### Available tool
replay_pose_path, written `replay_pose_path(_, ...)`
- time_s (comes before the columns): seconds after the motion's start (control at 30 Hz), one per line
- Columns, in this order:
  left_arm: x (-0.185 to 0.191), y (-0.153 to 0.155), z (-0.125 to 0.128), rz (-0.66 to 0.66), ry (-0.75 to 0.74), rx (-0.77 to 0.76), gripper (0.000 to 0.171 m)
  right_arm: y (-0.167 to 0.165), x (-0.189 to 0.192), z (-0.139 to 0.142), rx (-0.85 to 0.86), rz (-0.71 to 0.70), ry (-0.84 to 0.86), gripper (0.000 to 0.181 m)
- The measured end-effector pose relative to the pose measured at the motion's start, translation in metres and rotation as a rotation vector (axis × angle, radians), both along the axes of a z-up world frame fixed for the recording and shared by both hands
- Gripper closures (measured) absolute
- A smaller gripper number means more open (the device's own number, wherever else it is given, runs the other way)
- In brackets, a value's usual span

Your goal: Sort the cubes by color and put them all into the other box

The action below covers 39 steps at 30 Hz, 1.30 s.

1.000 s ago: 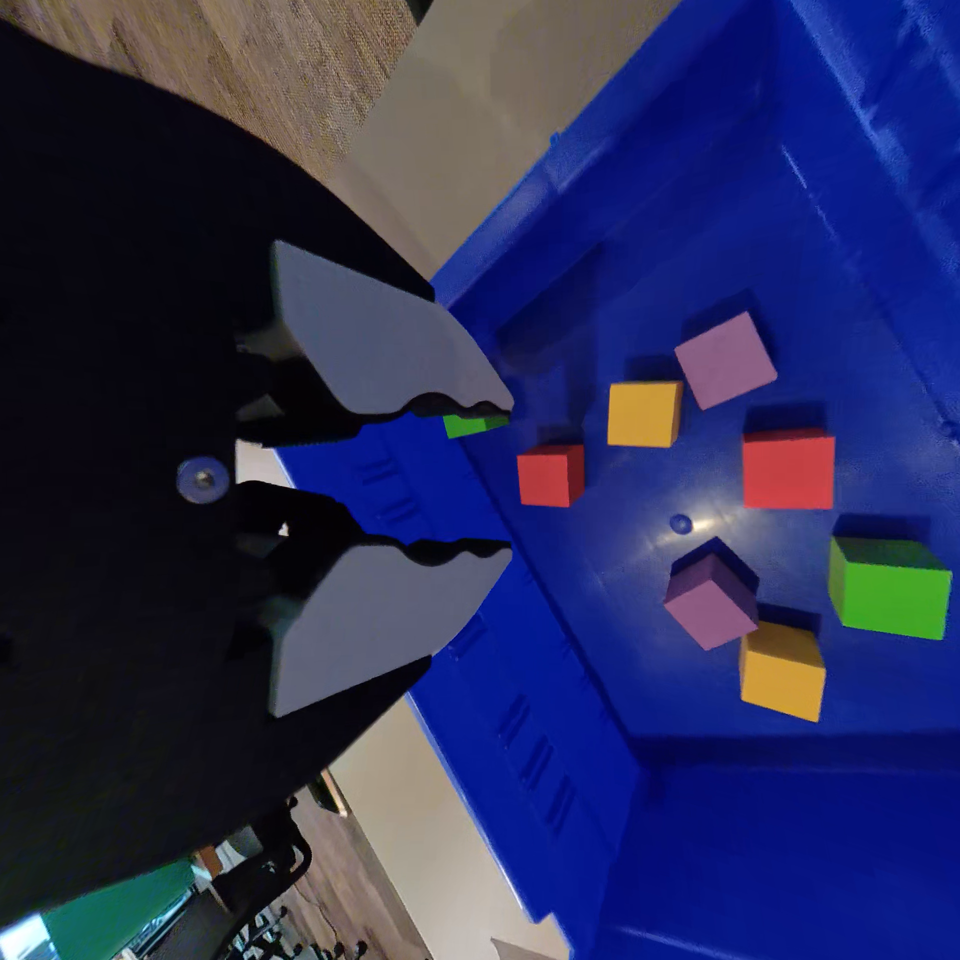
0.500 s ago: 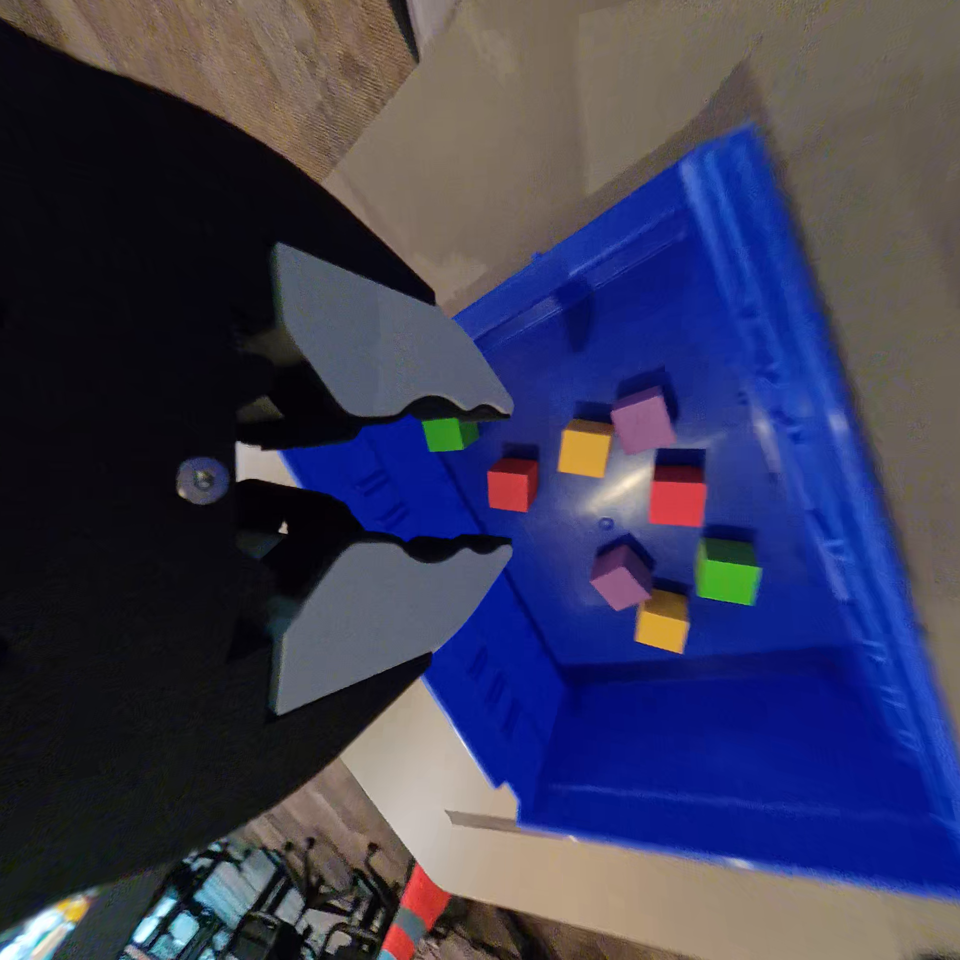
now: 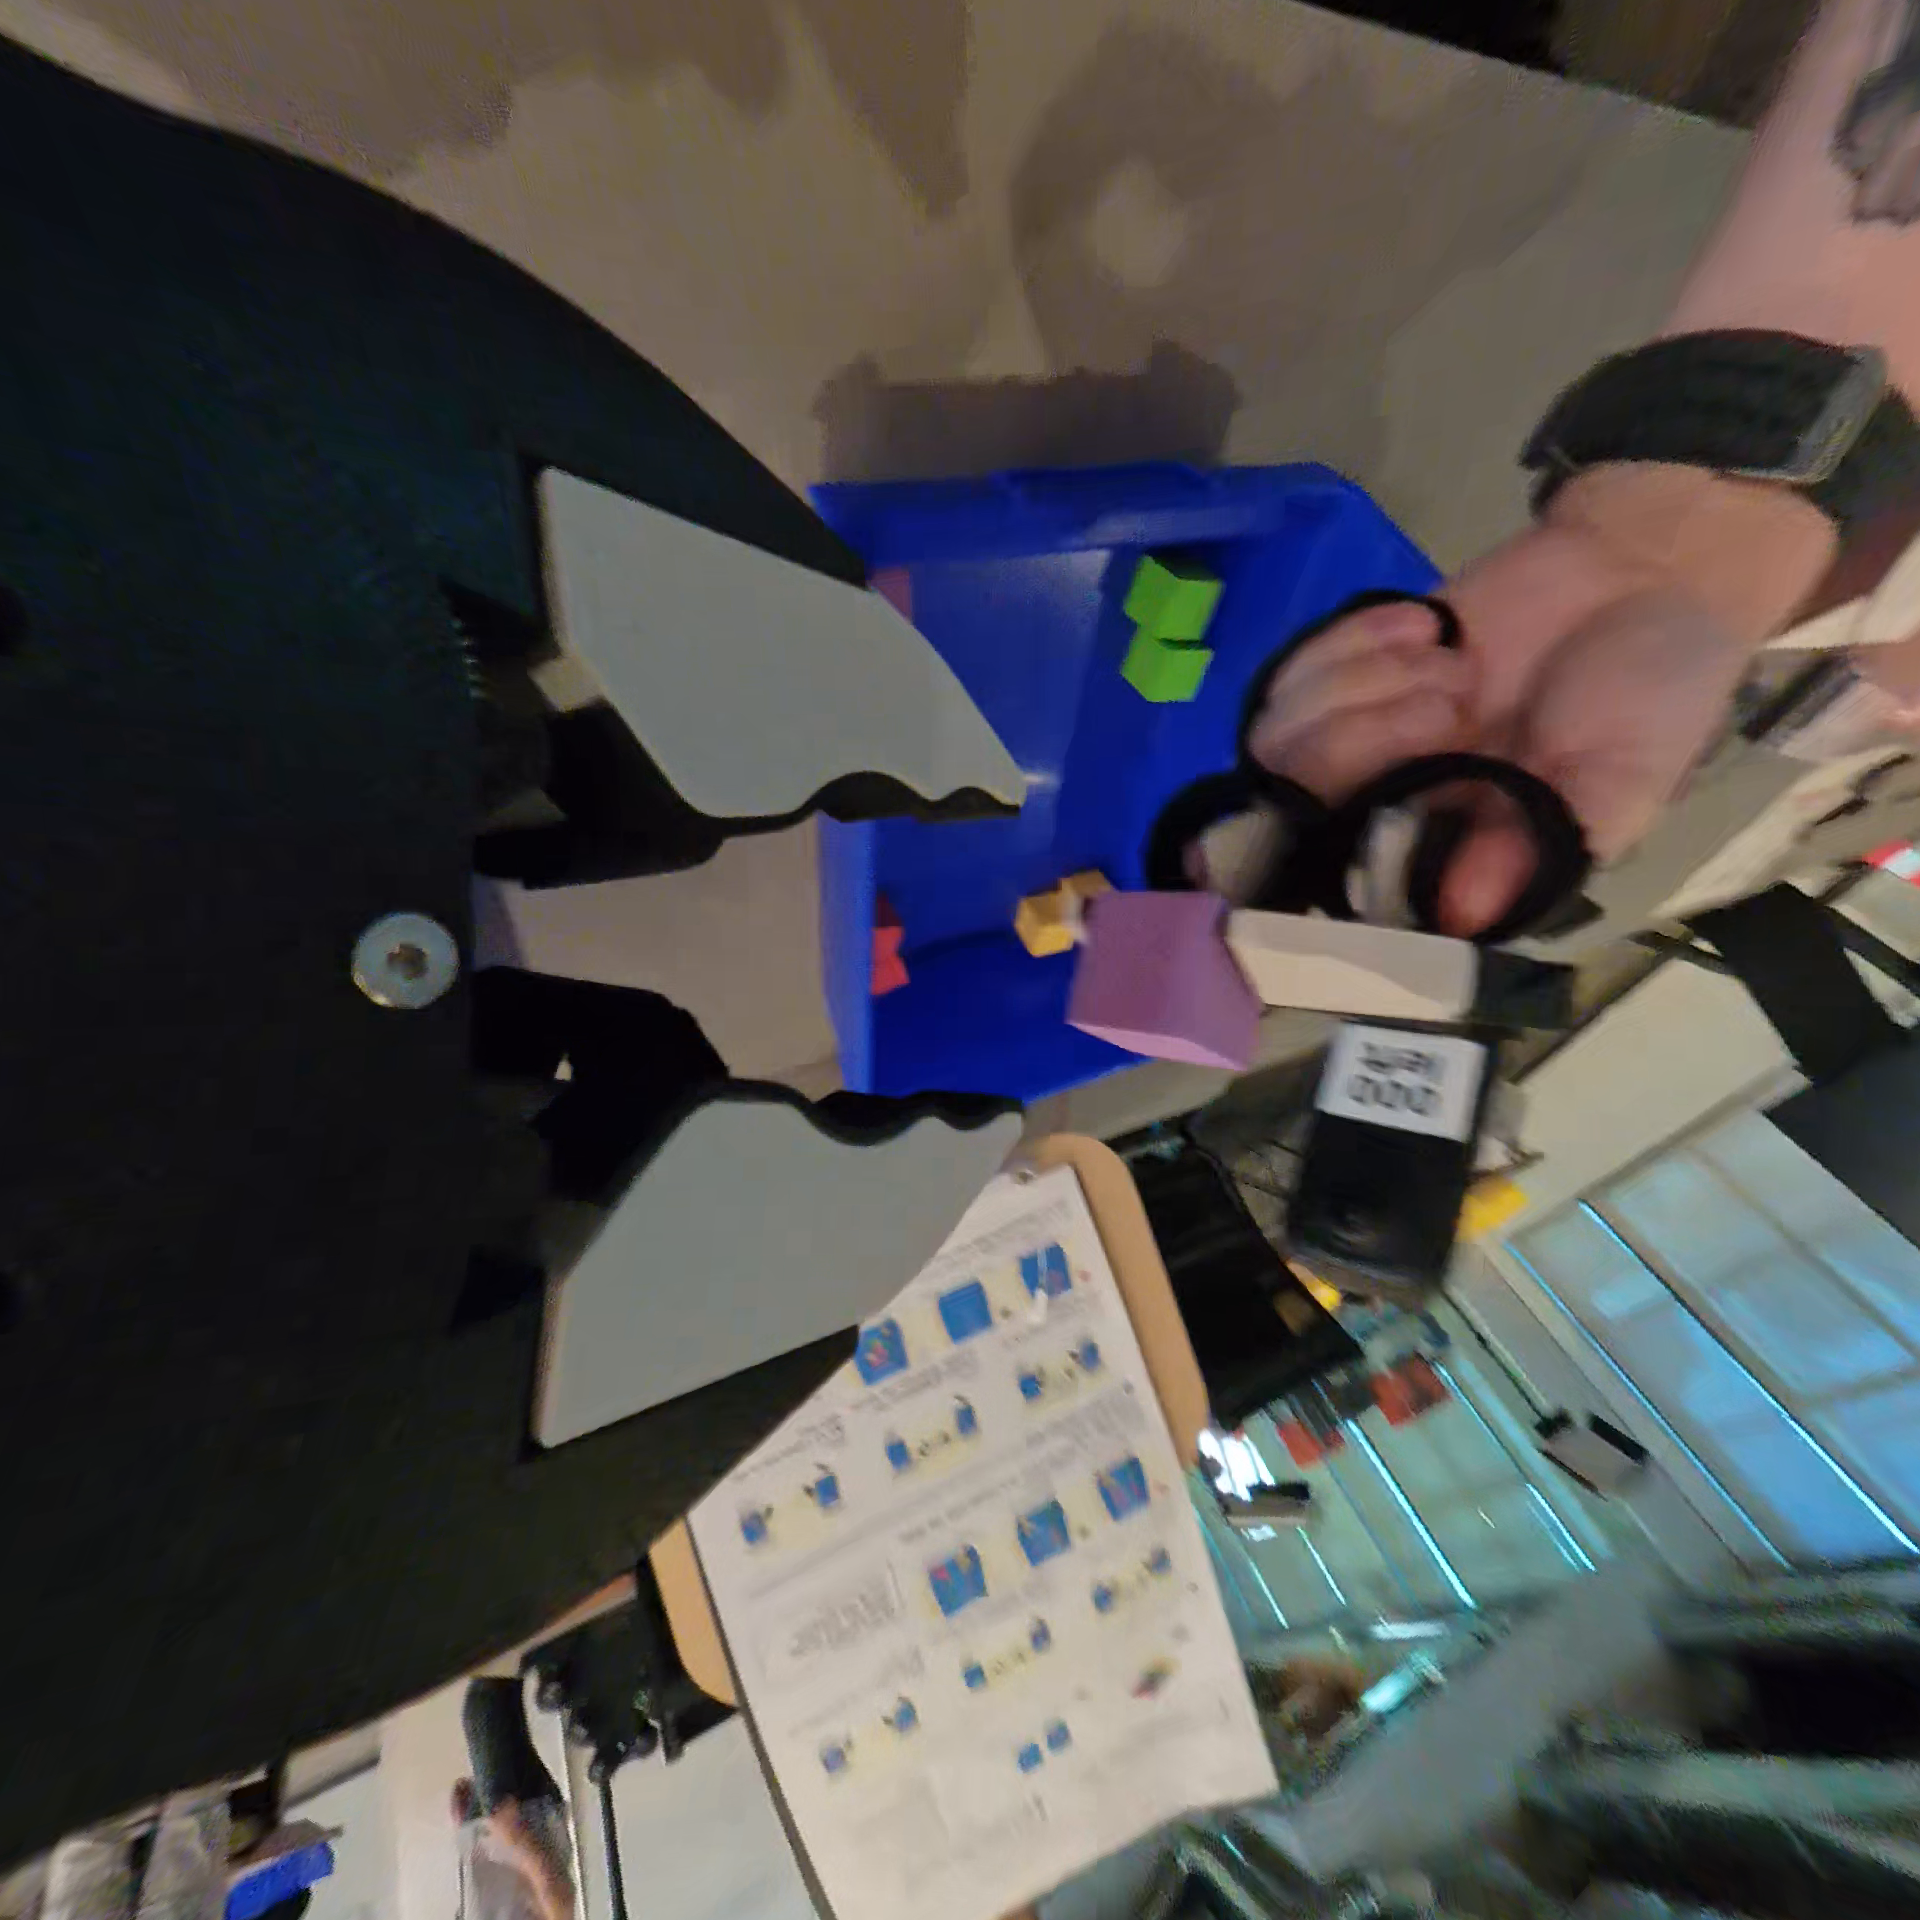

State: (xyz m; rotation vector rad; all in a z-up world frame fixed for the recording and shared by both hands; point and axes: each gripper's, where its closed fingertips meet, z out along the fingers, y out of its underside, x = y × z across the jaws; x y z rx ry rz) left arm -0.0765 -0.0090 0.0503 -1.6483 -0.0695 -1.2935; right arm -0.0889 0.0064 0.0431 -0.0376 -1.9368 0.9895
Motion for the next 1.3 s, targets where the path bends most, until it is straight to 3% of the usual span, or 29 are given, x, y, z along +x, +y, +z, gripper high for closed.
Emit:
replay_pose_path(0.13,0.012,0.006,0.008,0.001,-0.058,0.034,0.143,-0.017,0.0,0.016,-0.038,0.022,0.051,0.135)
replay_pose_path(0.27,0.016,0.012,0.012,0.019,-0.082,0.063,0.143,-0.02,-0.003,0.018,-0.042,0.017,0.048,0.151)
replay_pose_path(0.4,0.012,0.016,0.014,0.045,-0.099,0.083,0.141,-0.015,-0.002,0.018,-0.031,-0.002,0.064,0.152)
replay_pose_path(0.5,-0.008,0.015,0.018,0.169,-0.073,0.105,0.127,0.009,-0.002,0.022,-0.018,-0.035,0.033,0.152)
replay_pose_path(0.57,-0.027,0.008,0.015,0.3,0.05,0.077,0.129,0.05,-0.01,0.016,0.023,-0.124,-0.06,0.152)
replay_pose_path(0.73,-0.059,-0.023,-0.019,0.5,0.484,-0.171,0.142,0.167,-0.002,-0.075,0.198,-0.354,-0.744,0.152)
replay_pose_path(0.87,-0.078,-0.046,-0.051,0.528,0.748,-0.398,0.141,0.2,0.018,-0.139,0.335,-0.414,-1.067,0.152)
replay_pose_path(1.03,-0.096,-0.069,-0.077,0.504,0.947,-0.608,0.141,0.244,0.03,-0.184,0.503,-0.597,-1.285,0.151)
replay_pose_path(1.3,-0.102,-0.08,-0.095,0.449,1.029,-0.705,0.14,0.255,0.035,-0.198,0.523,-0.66,-1.391,0.151)
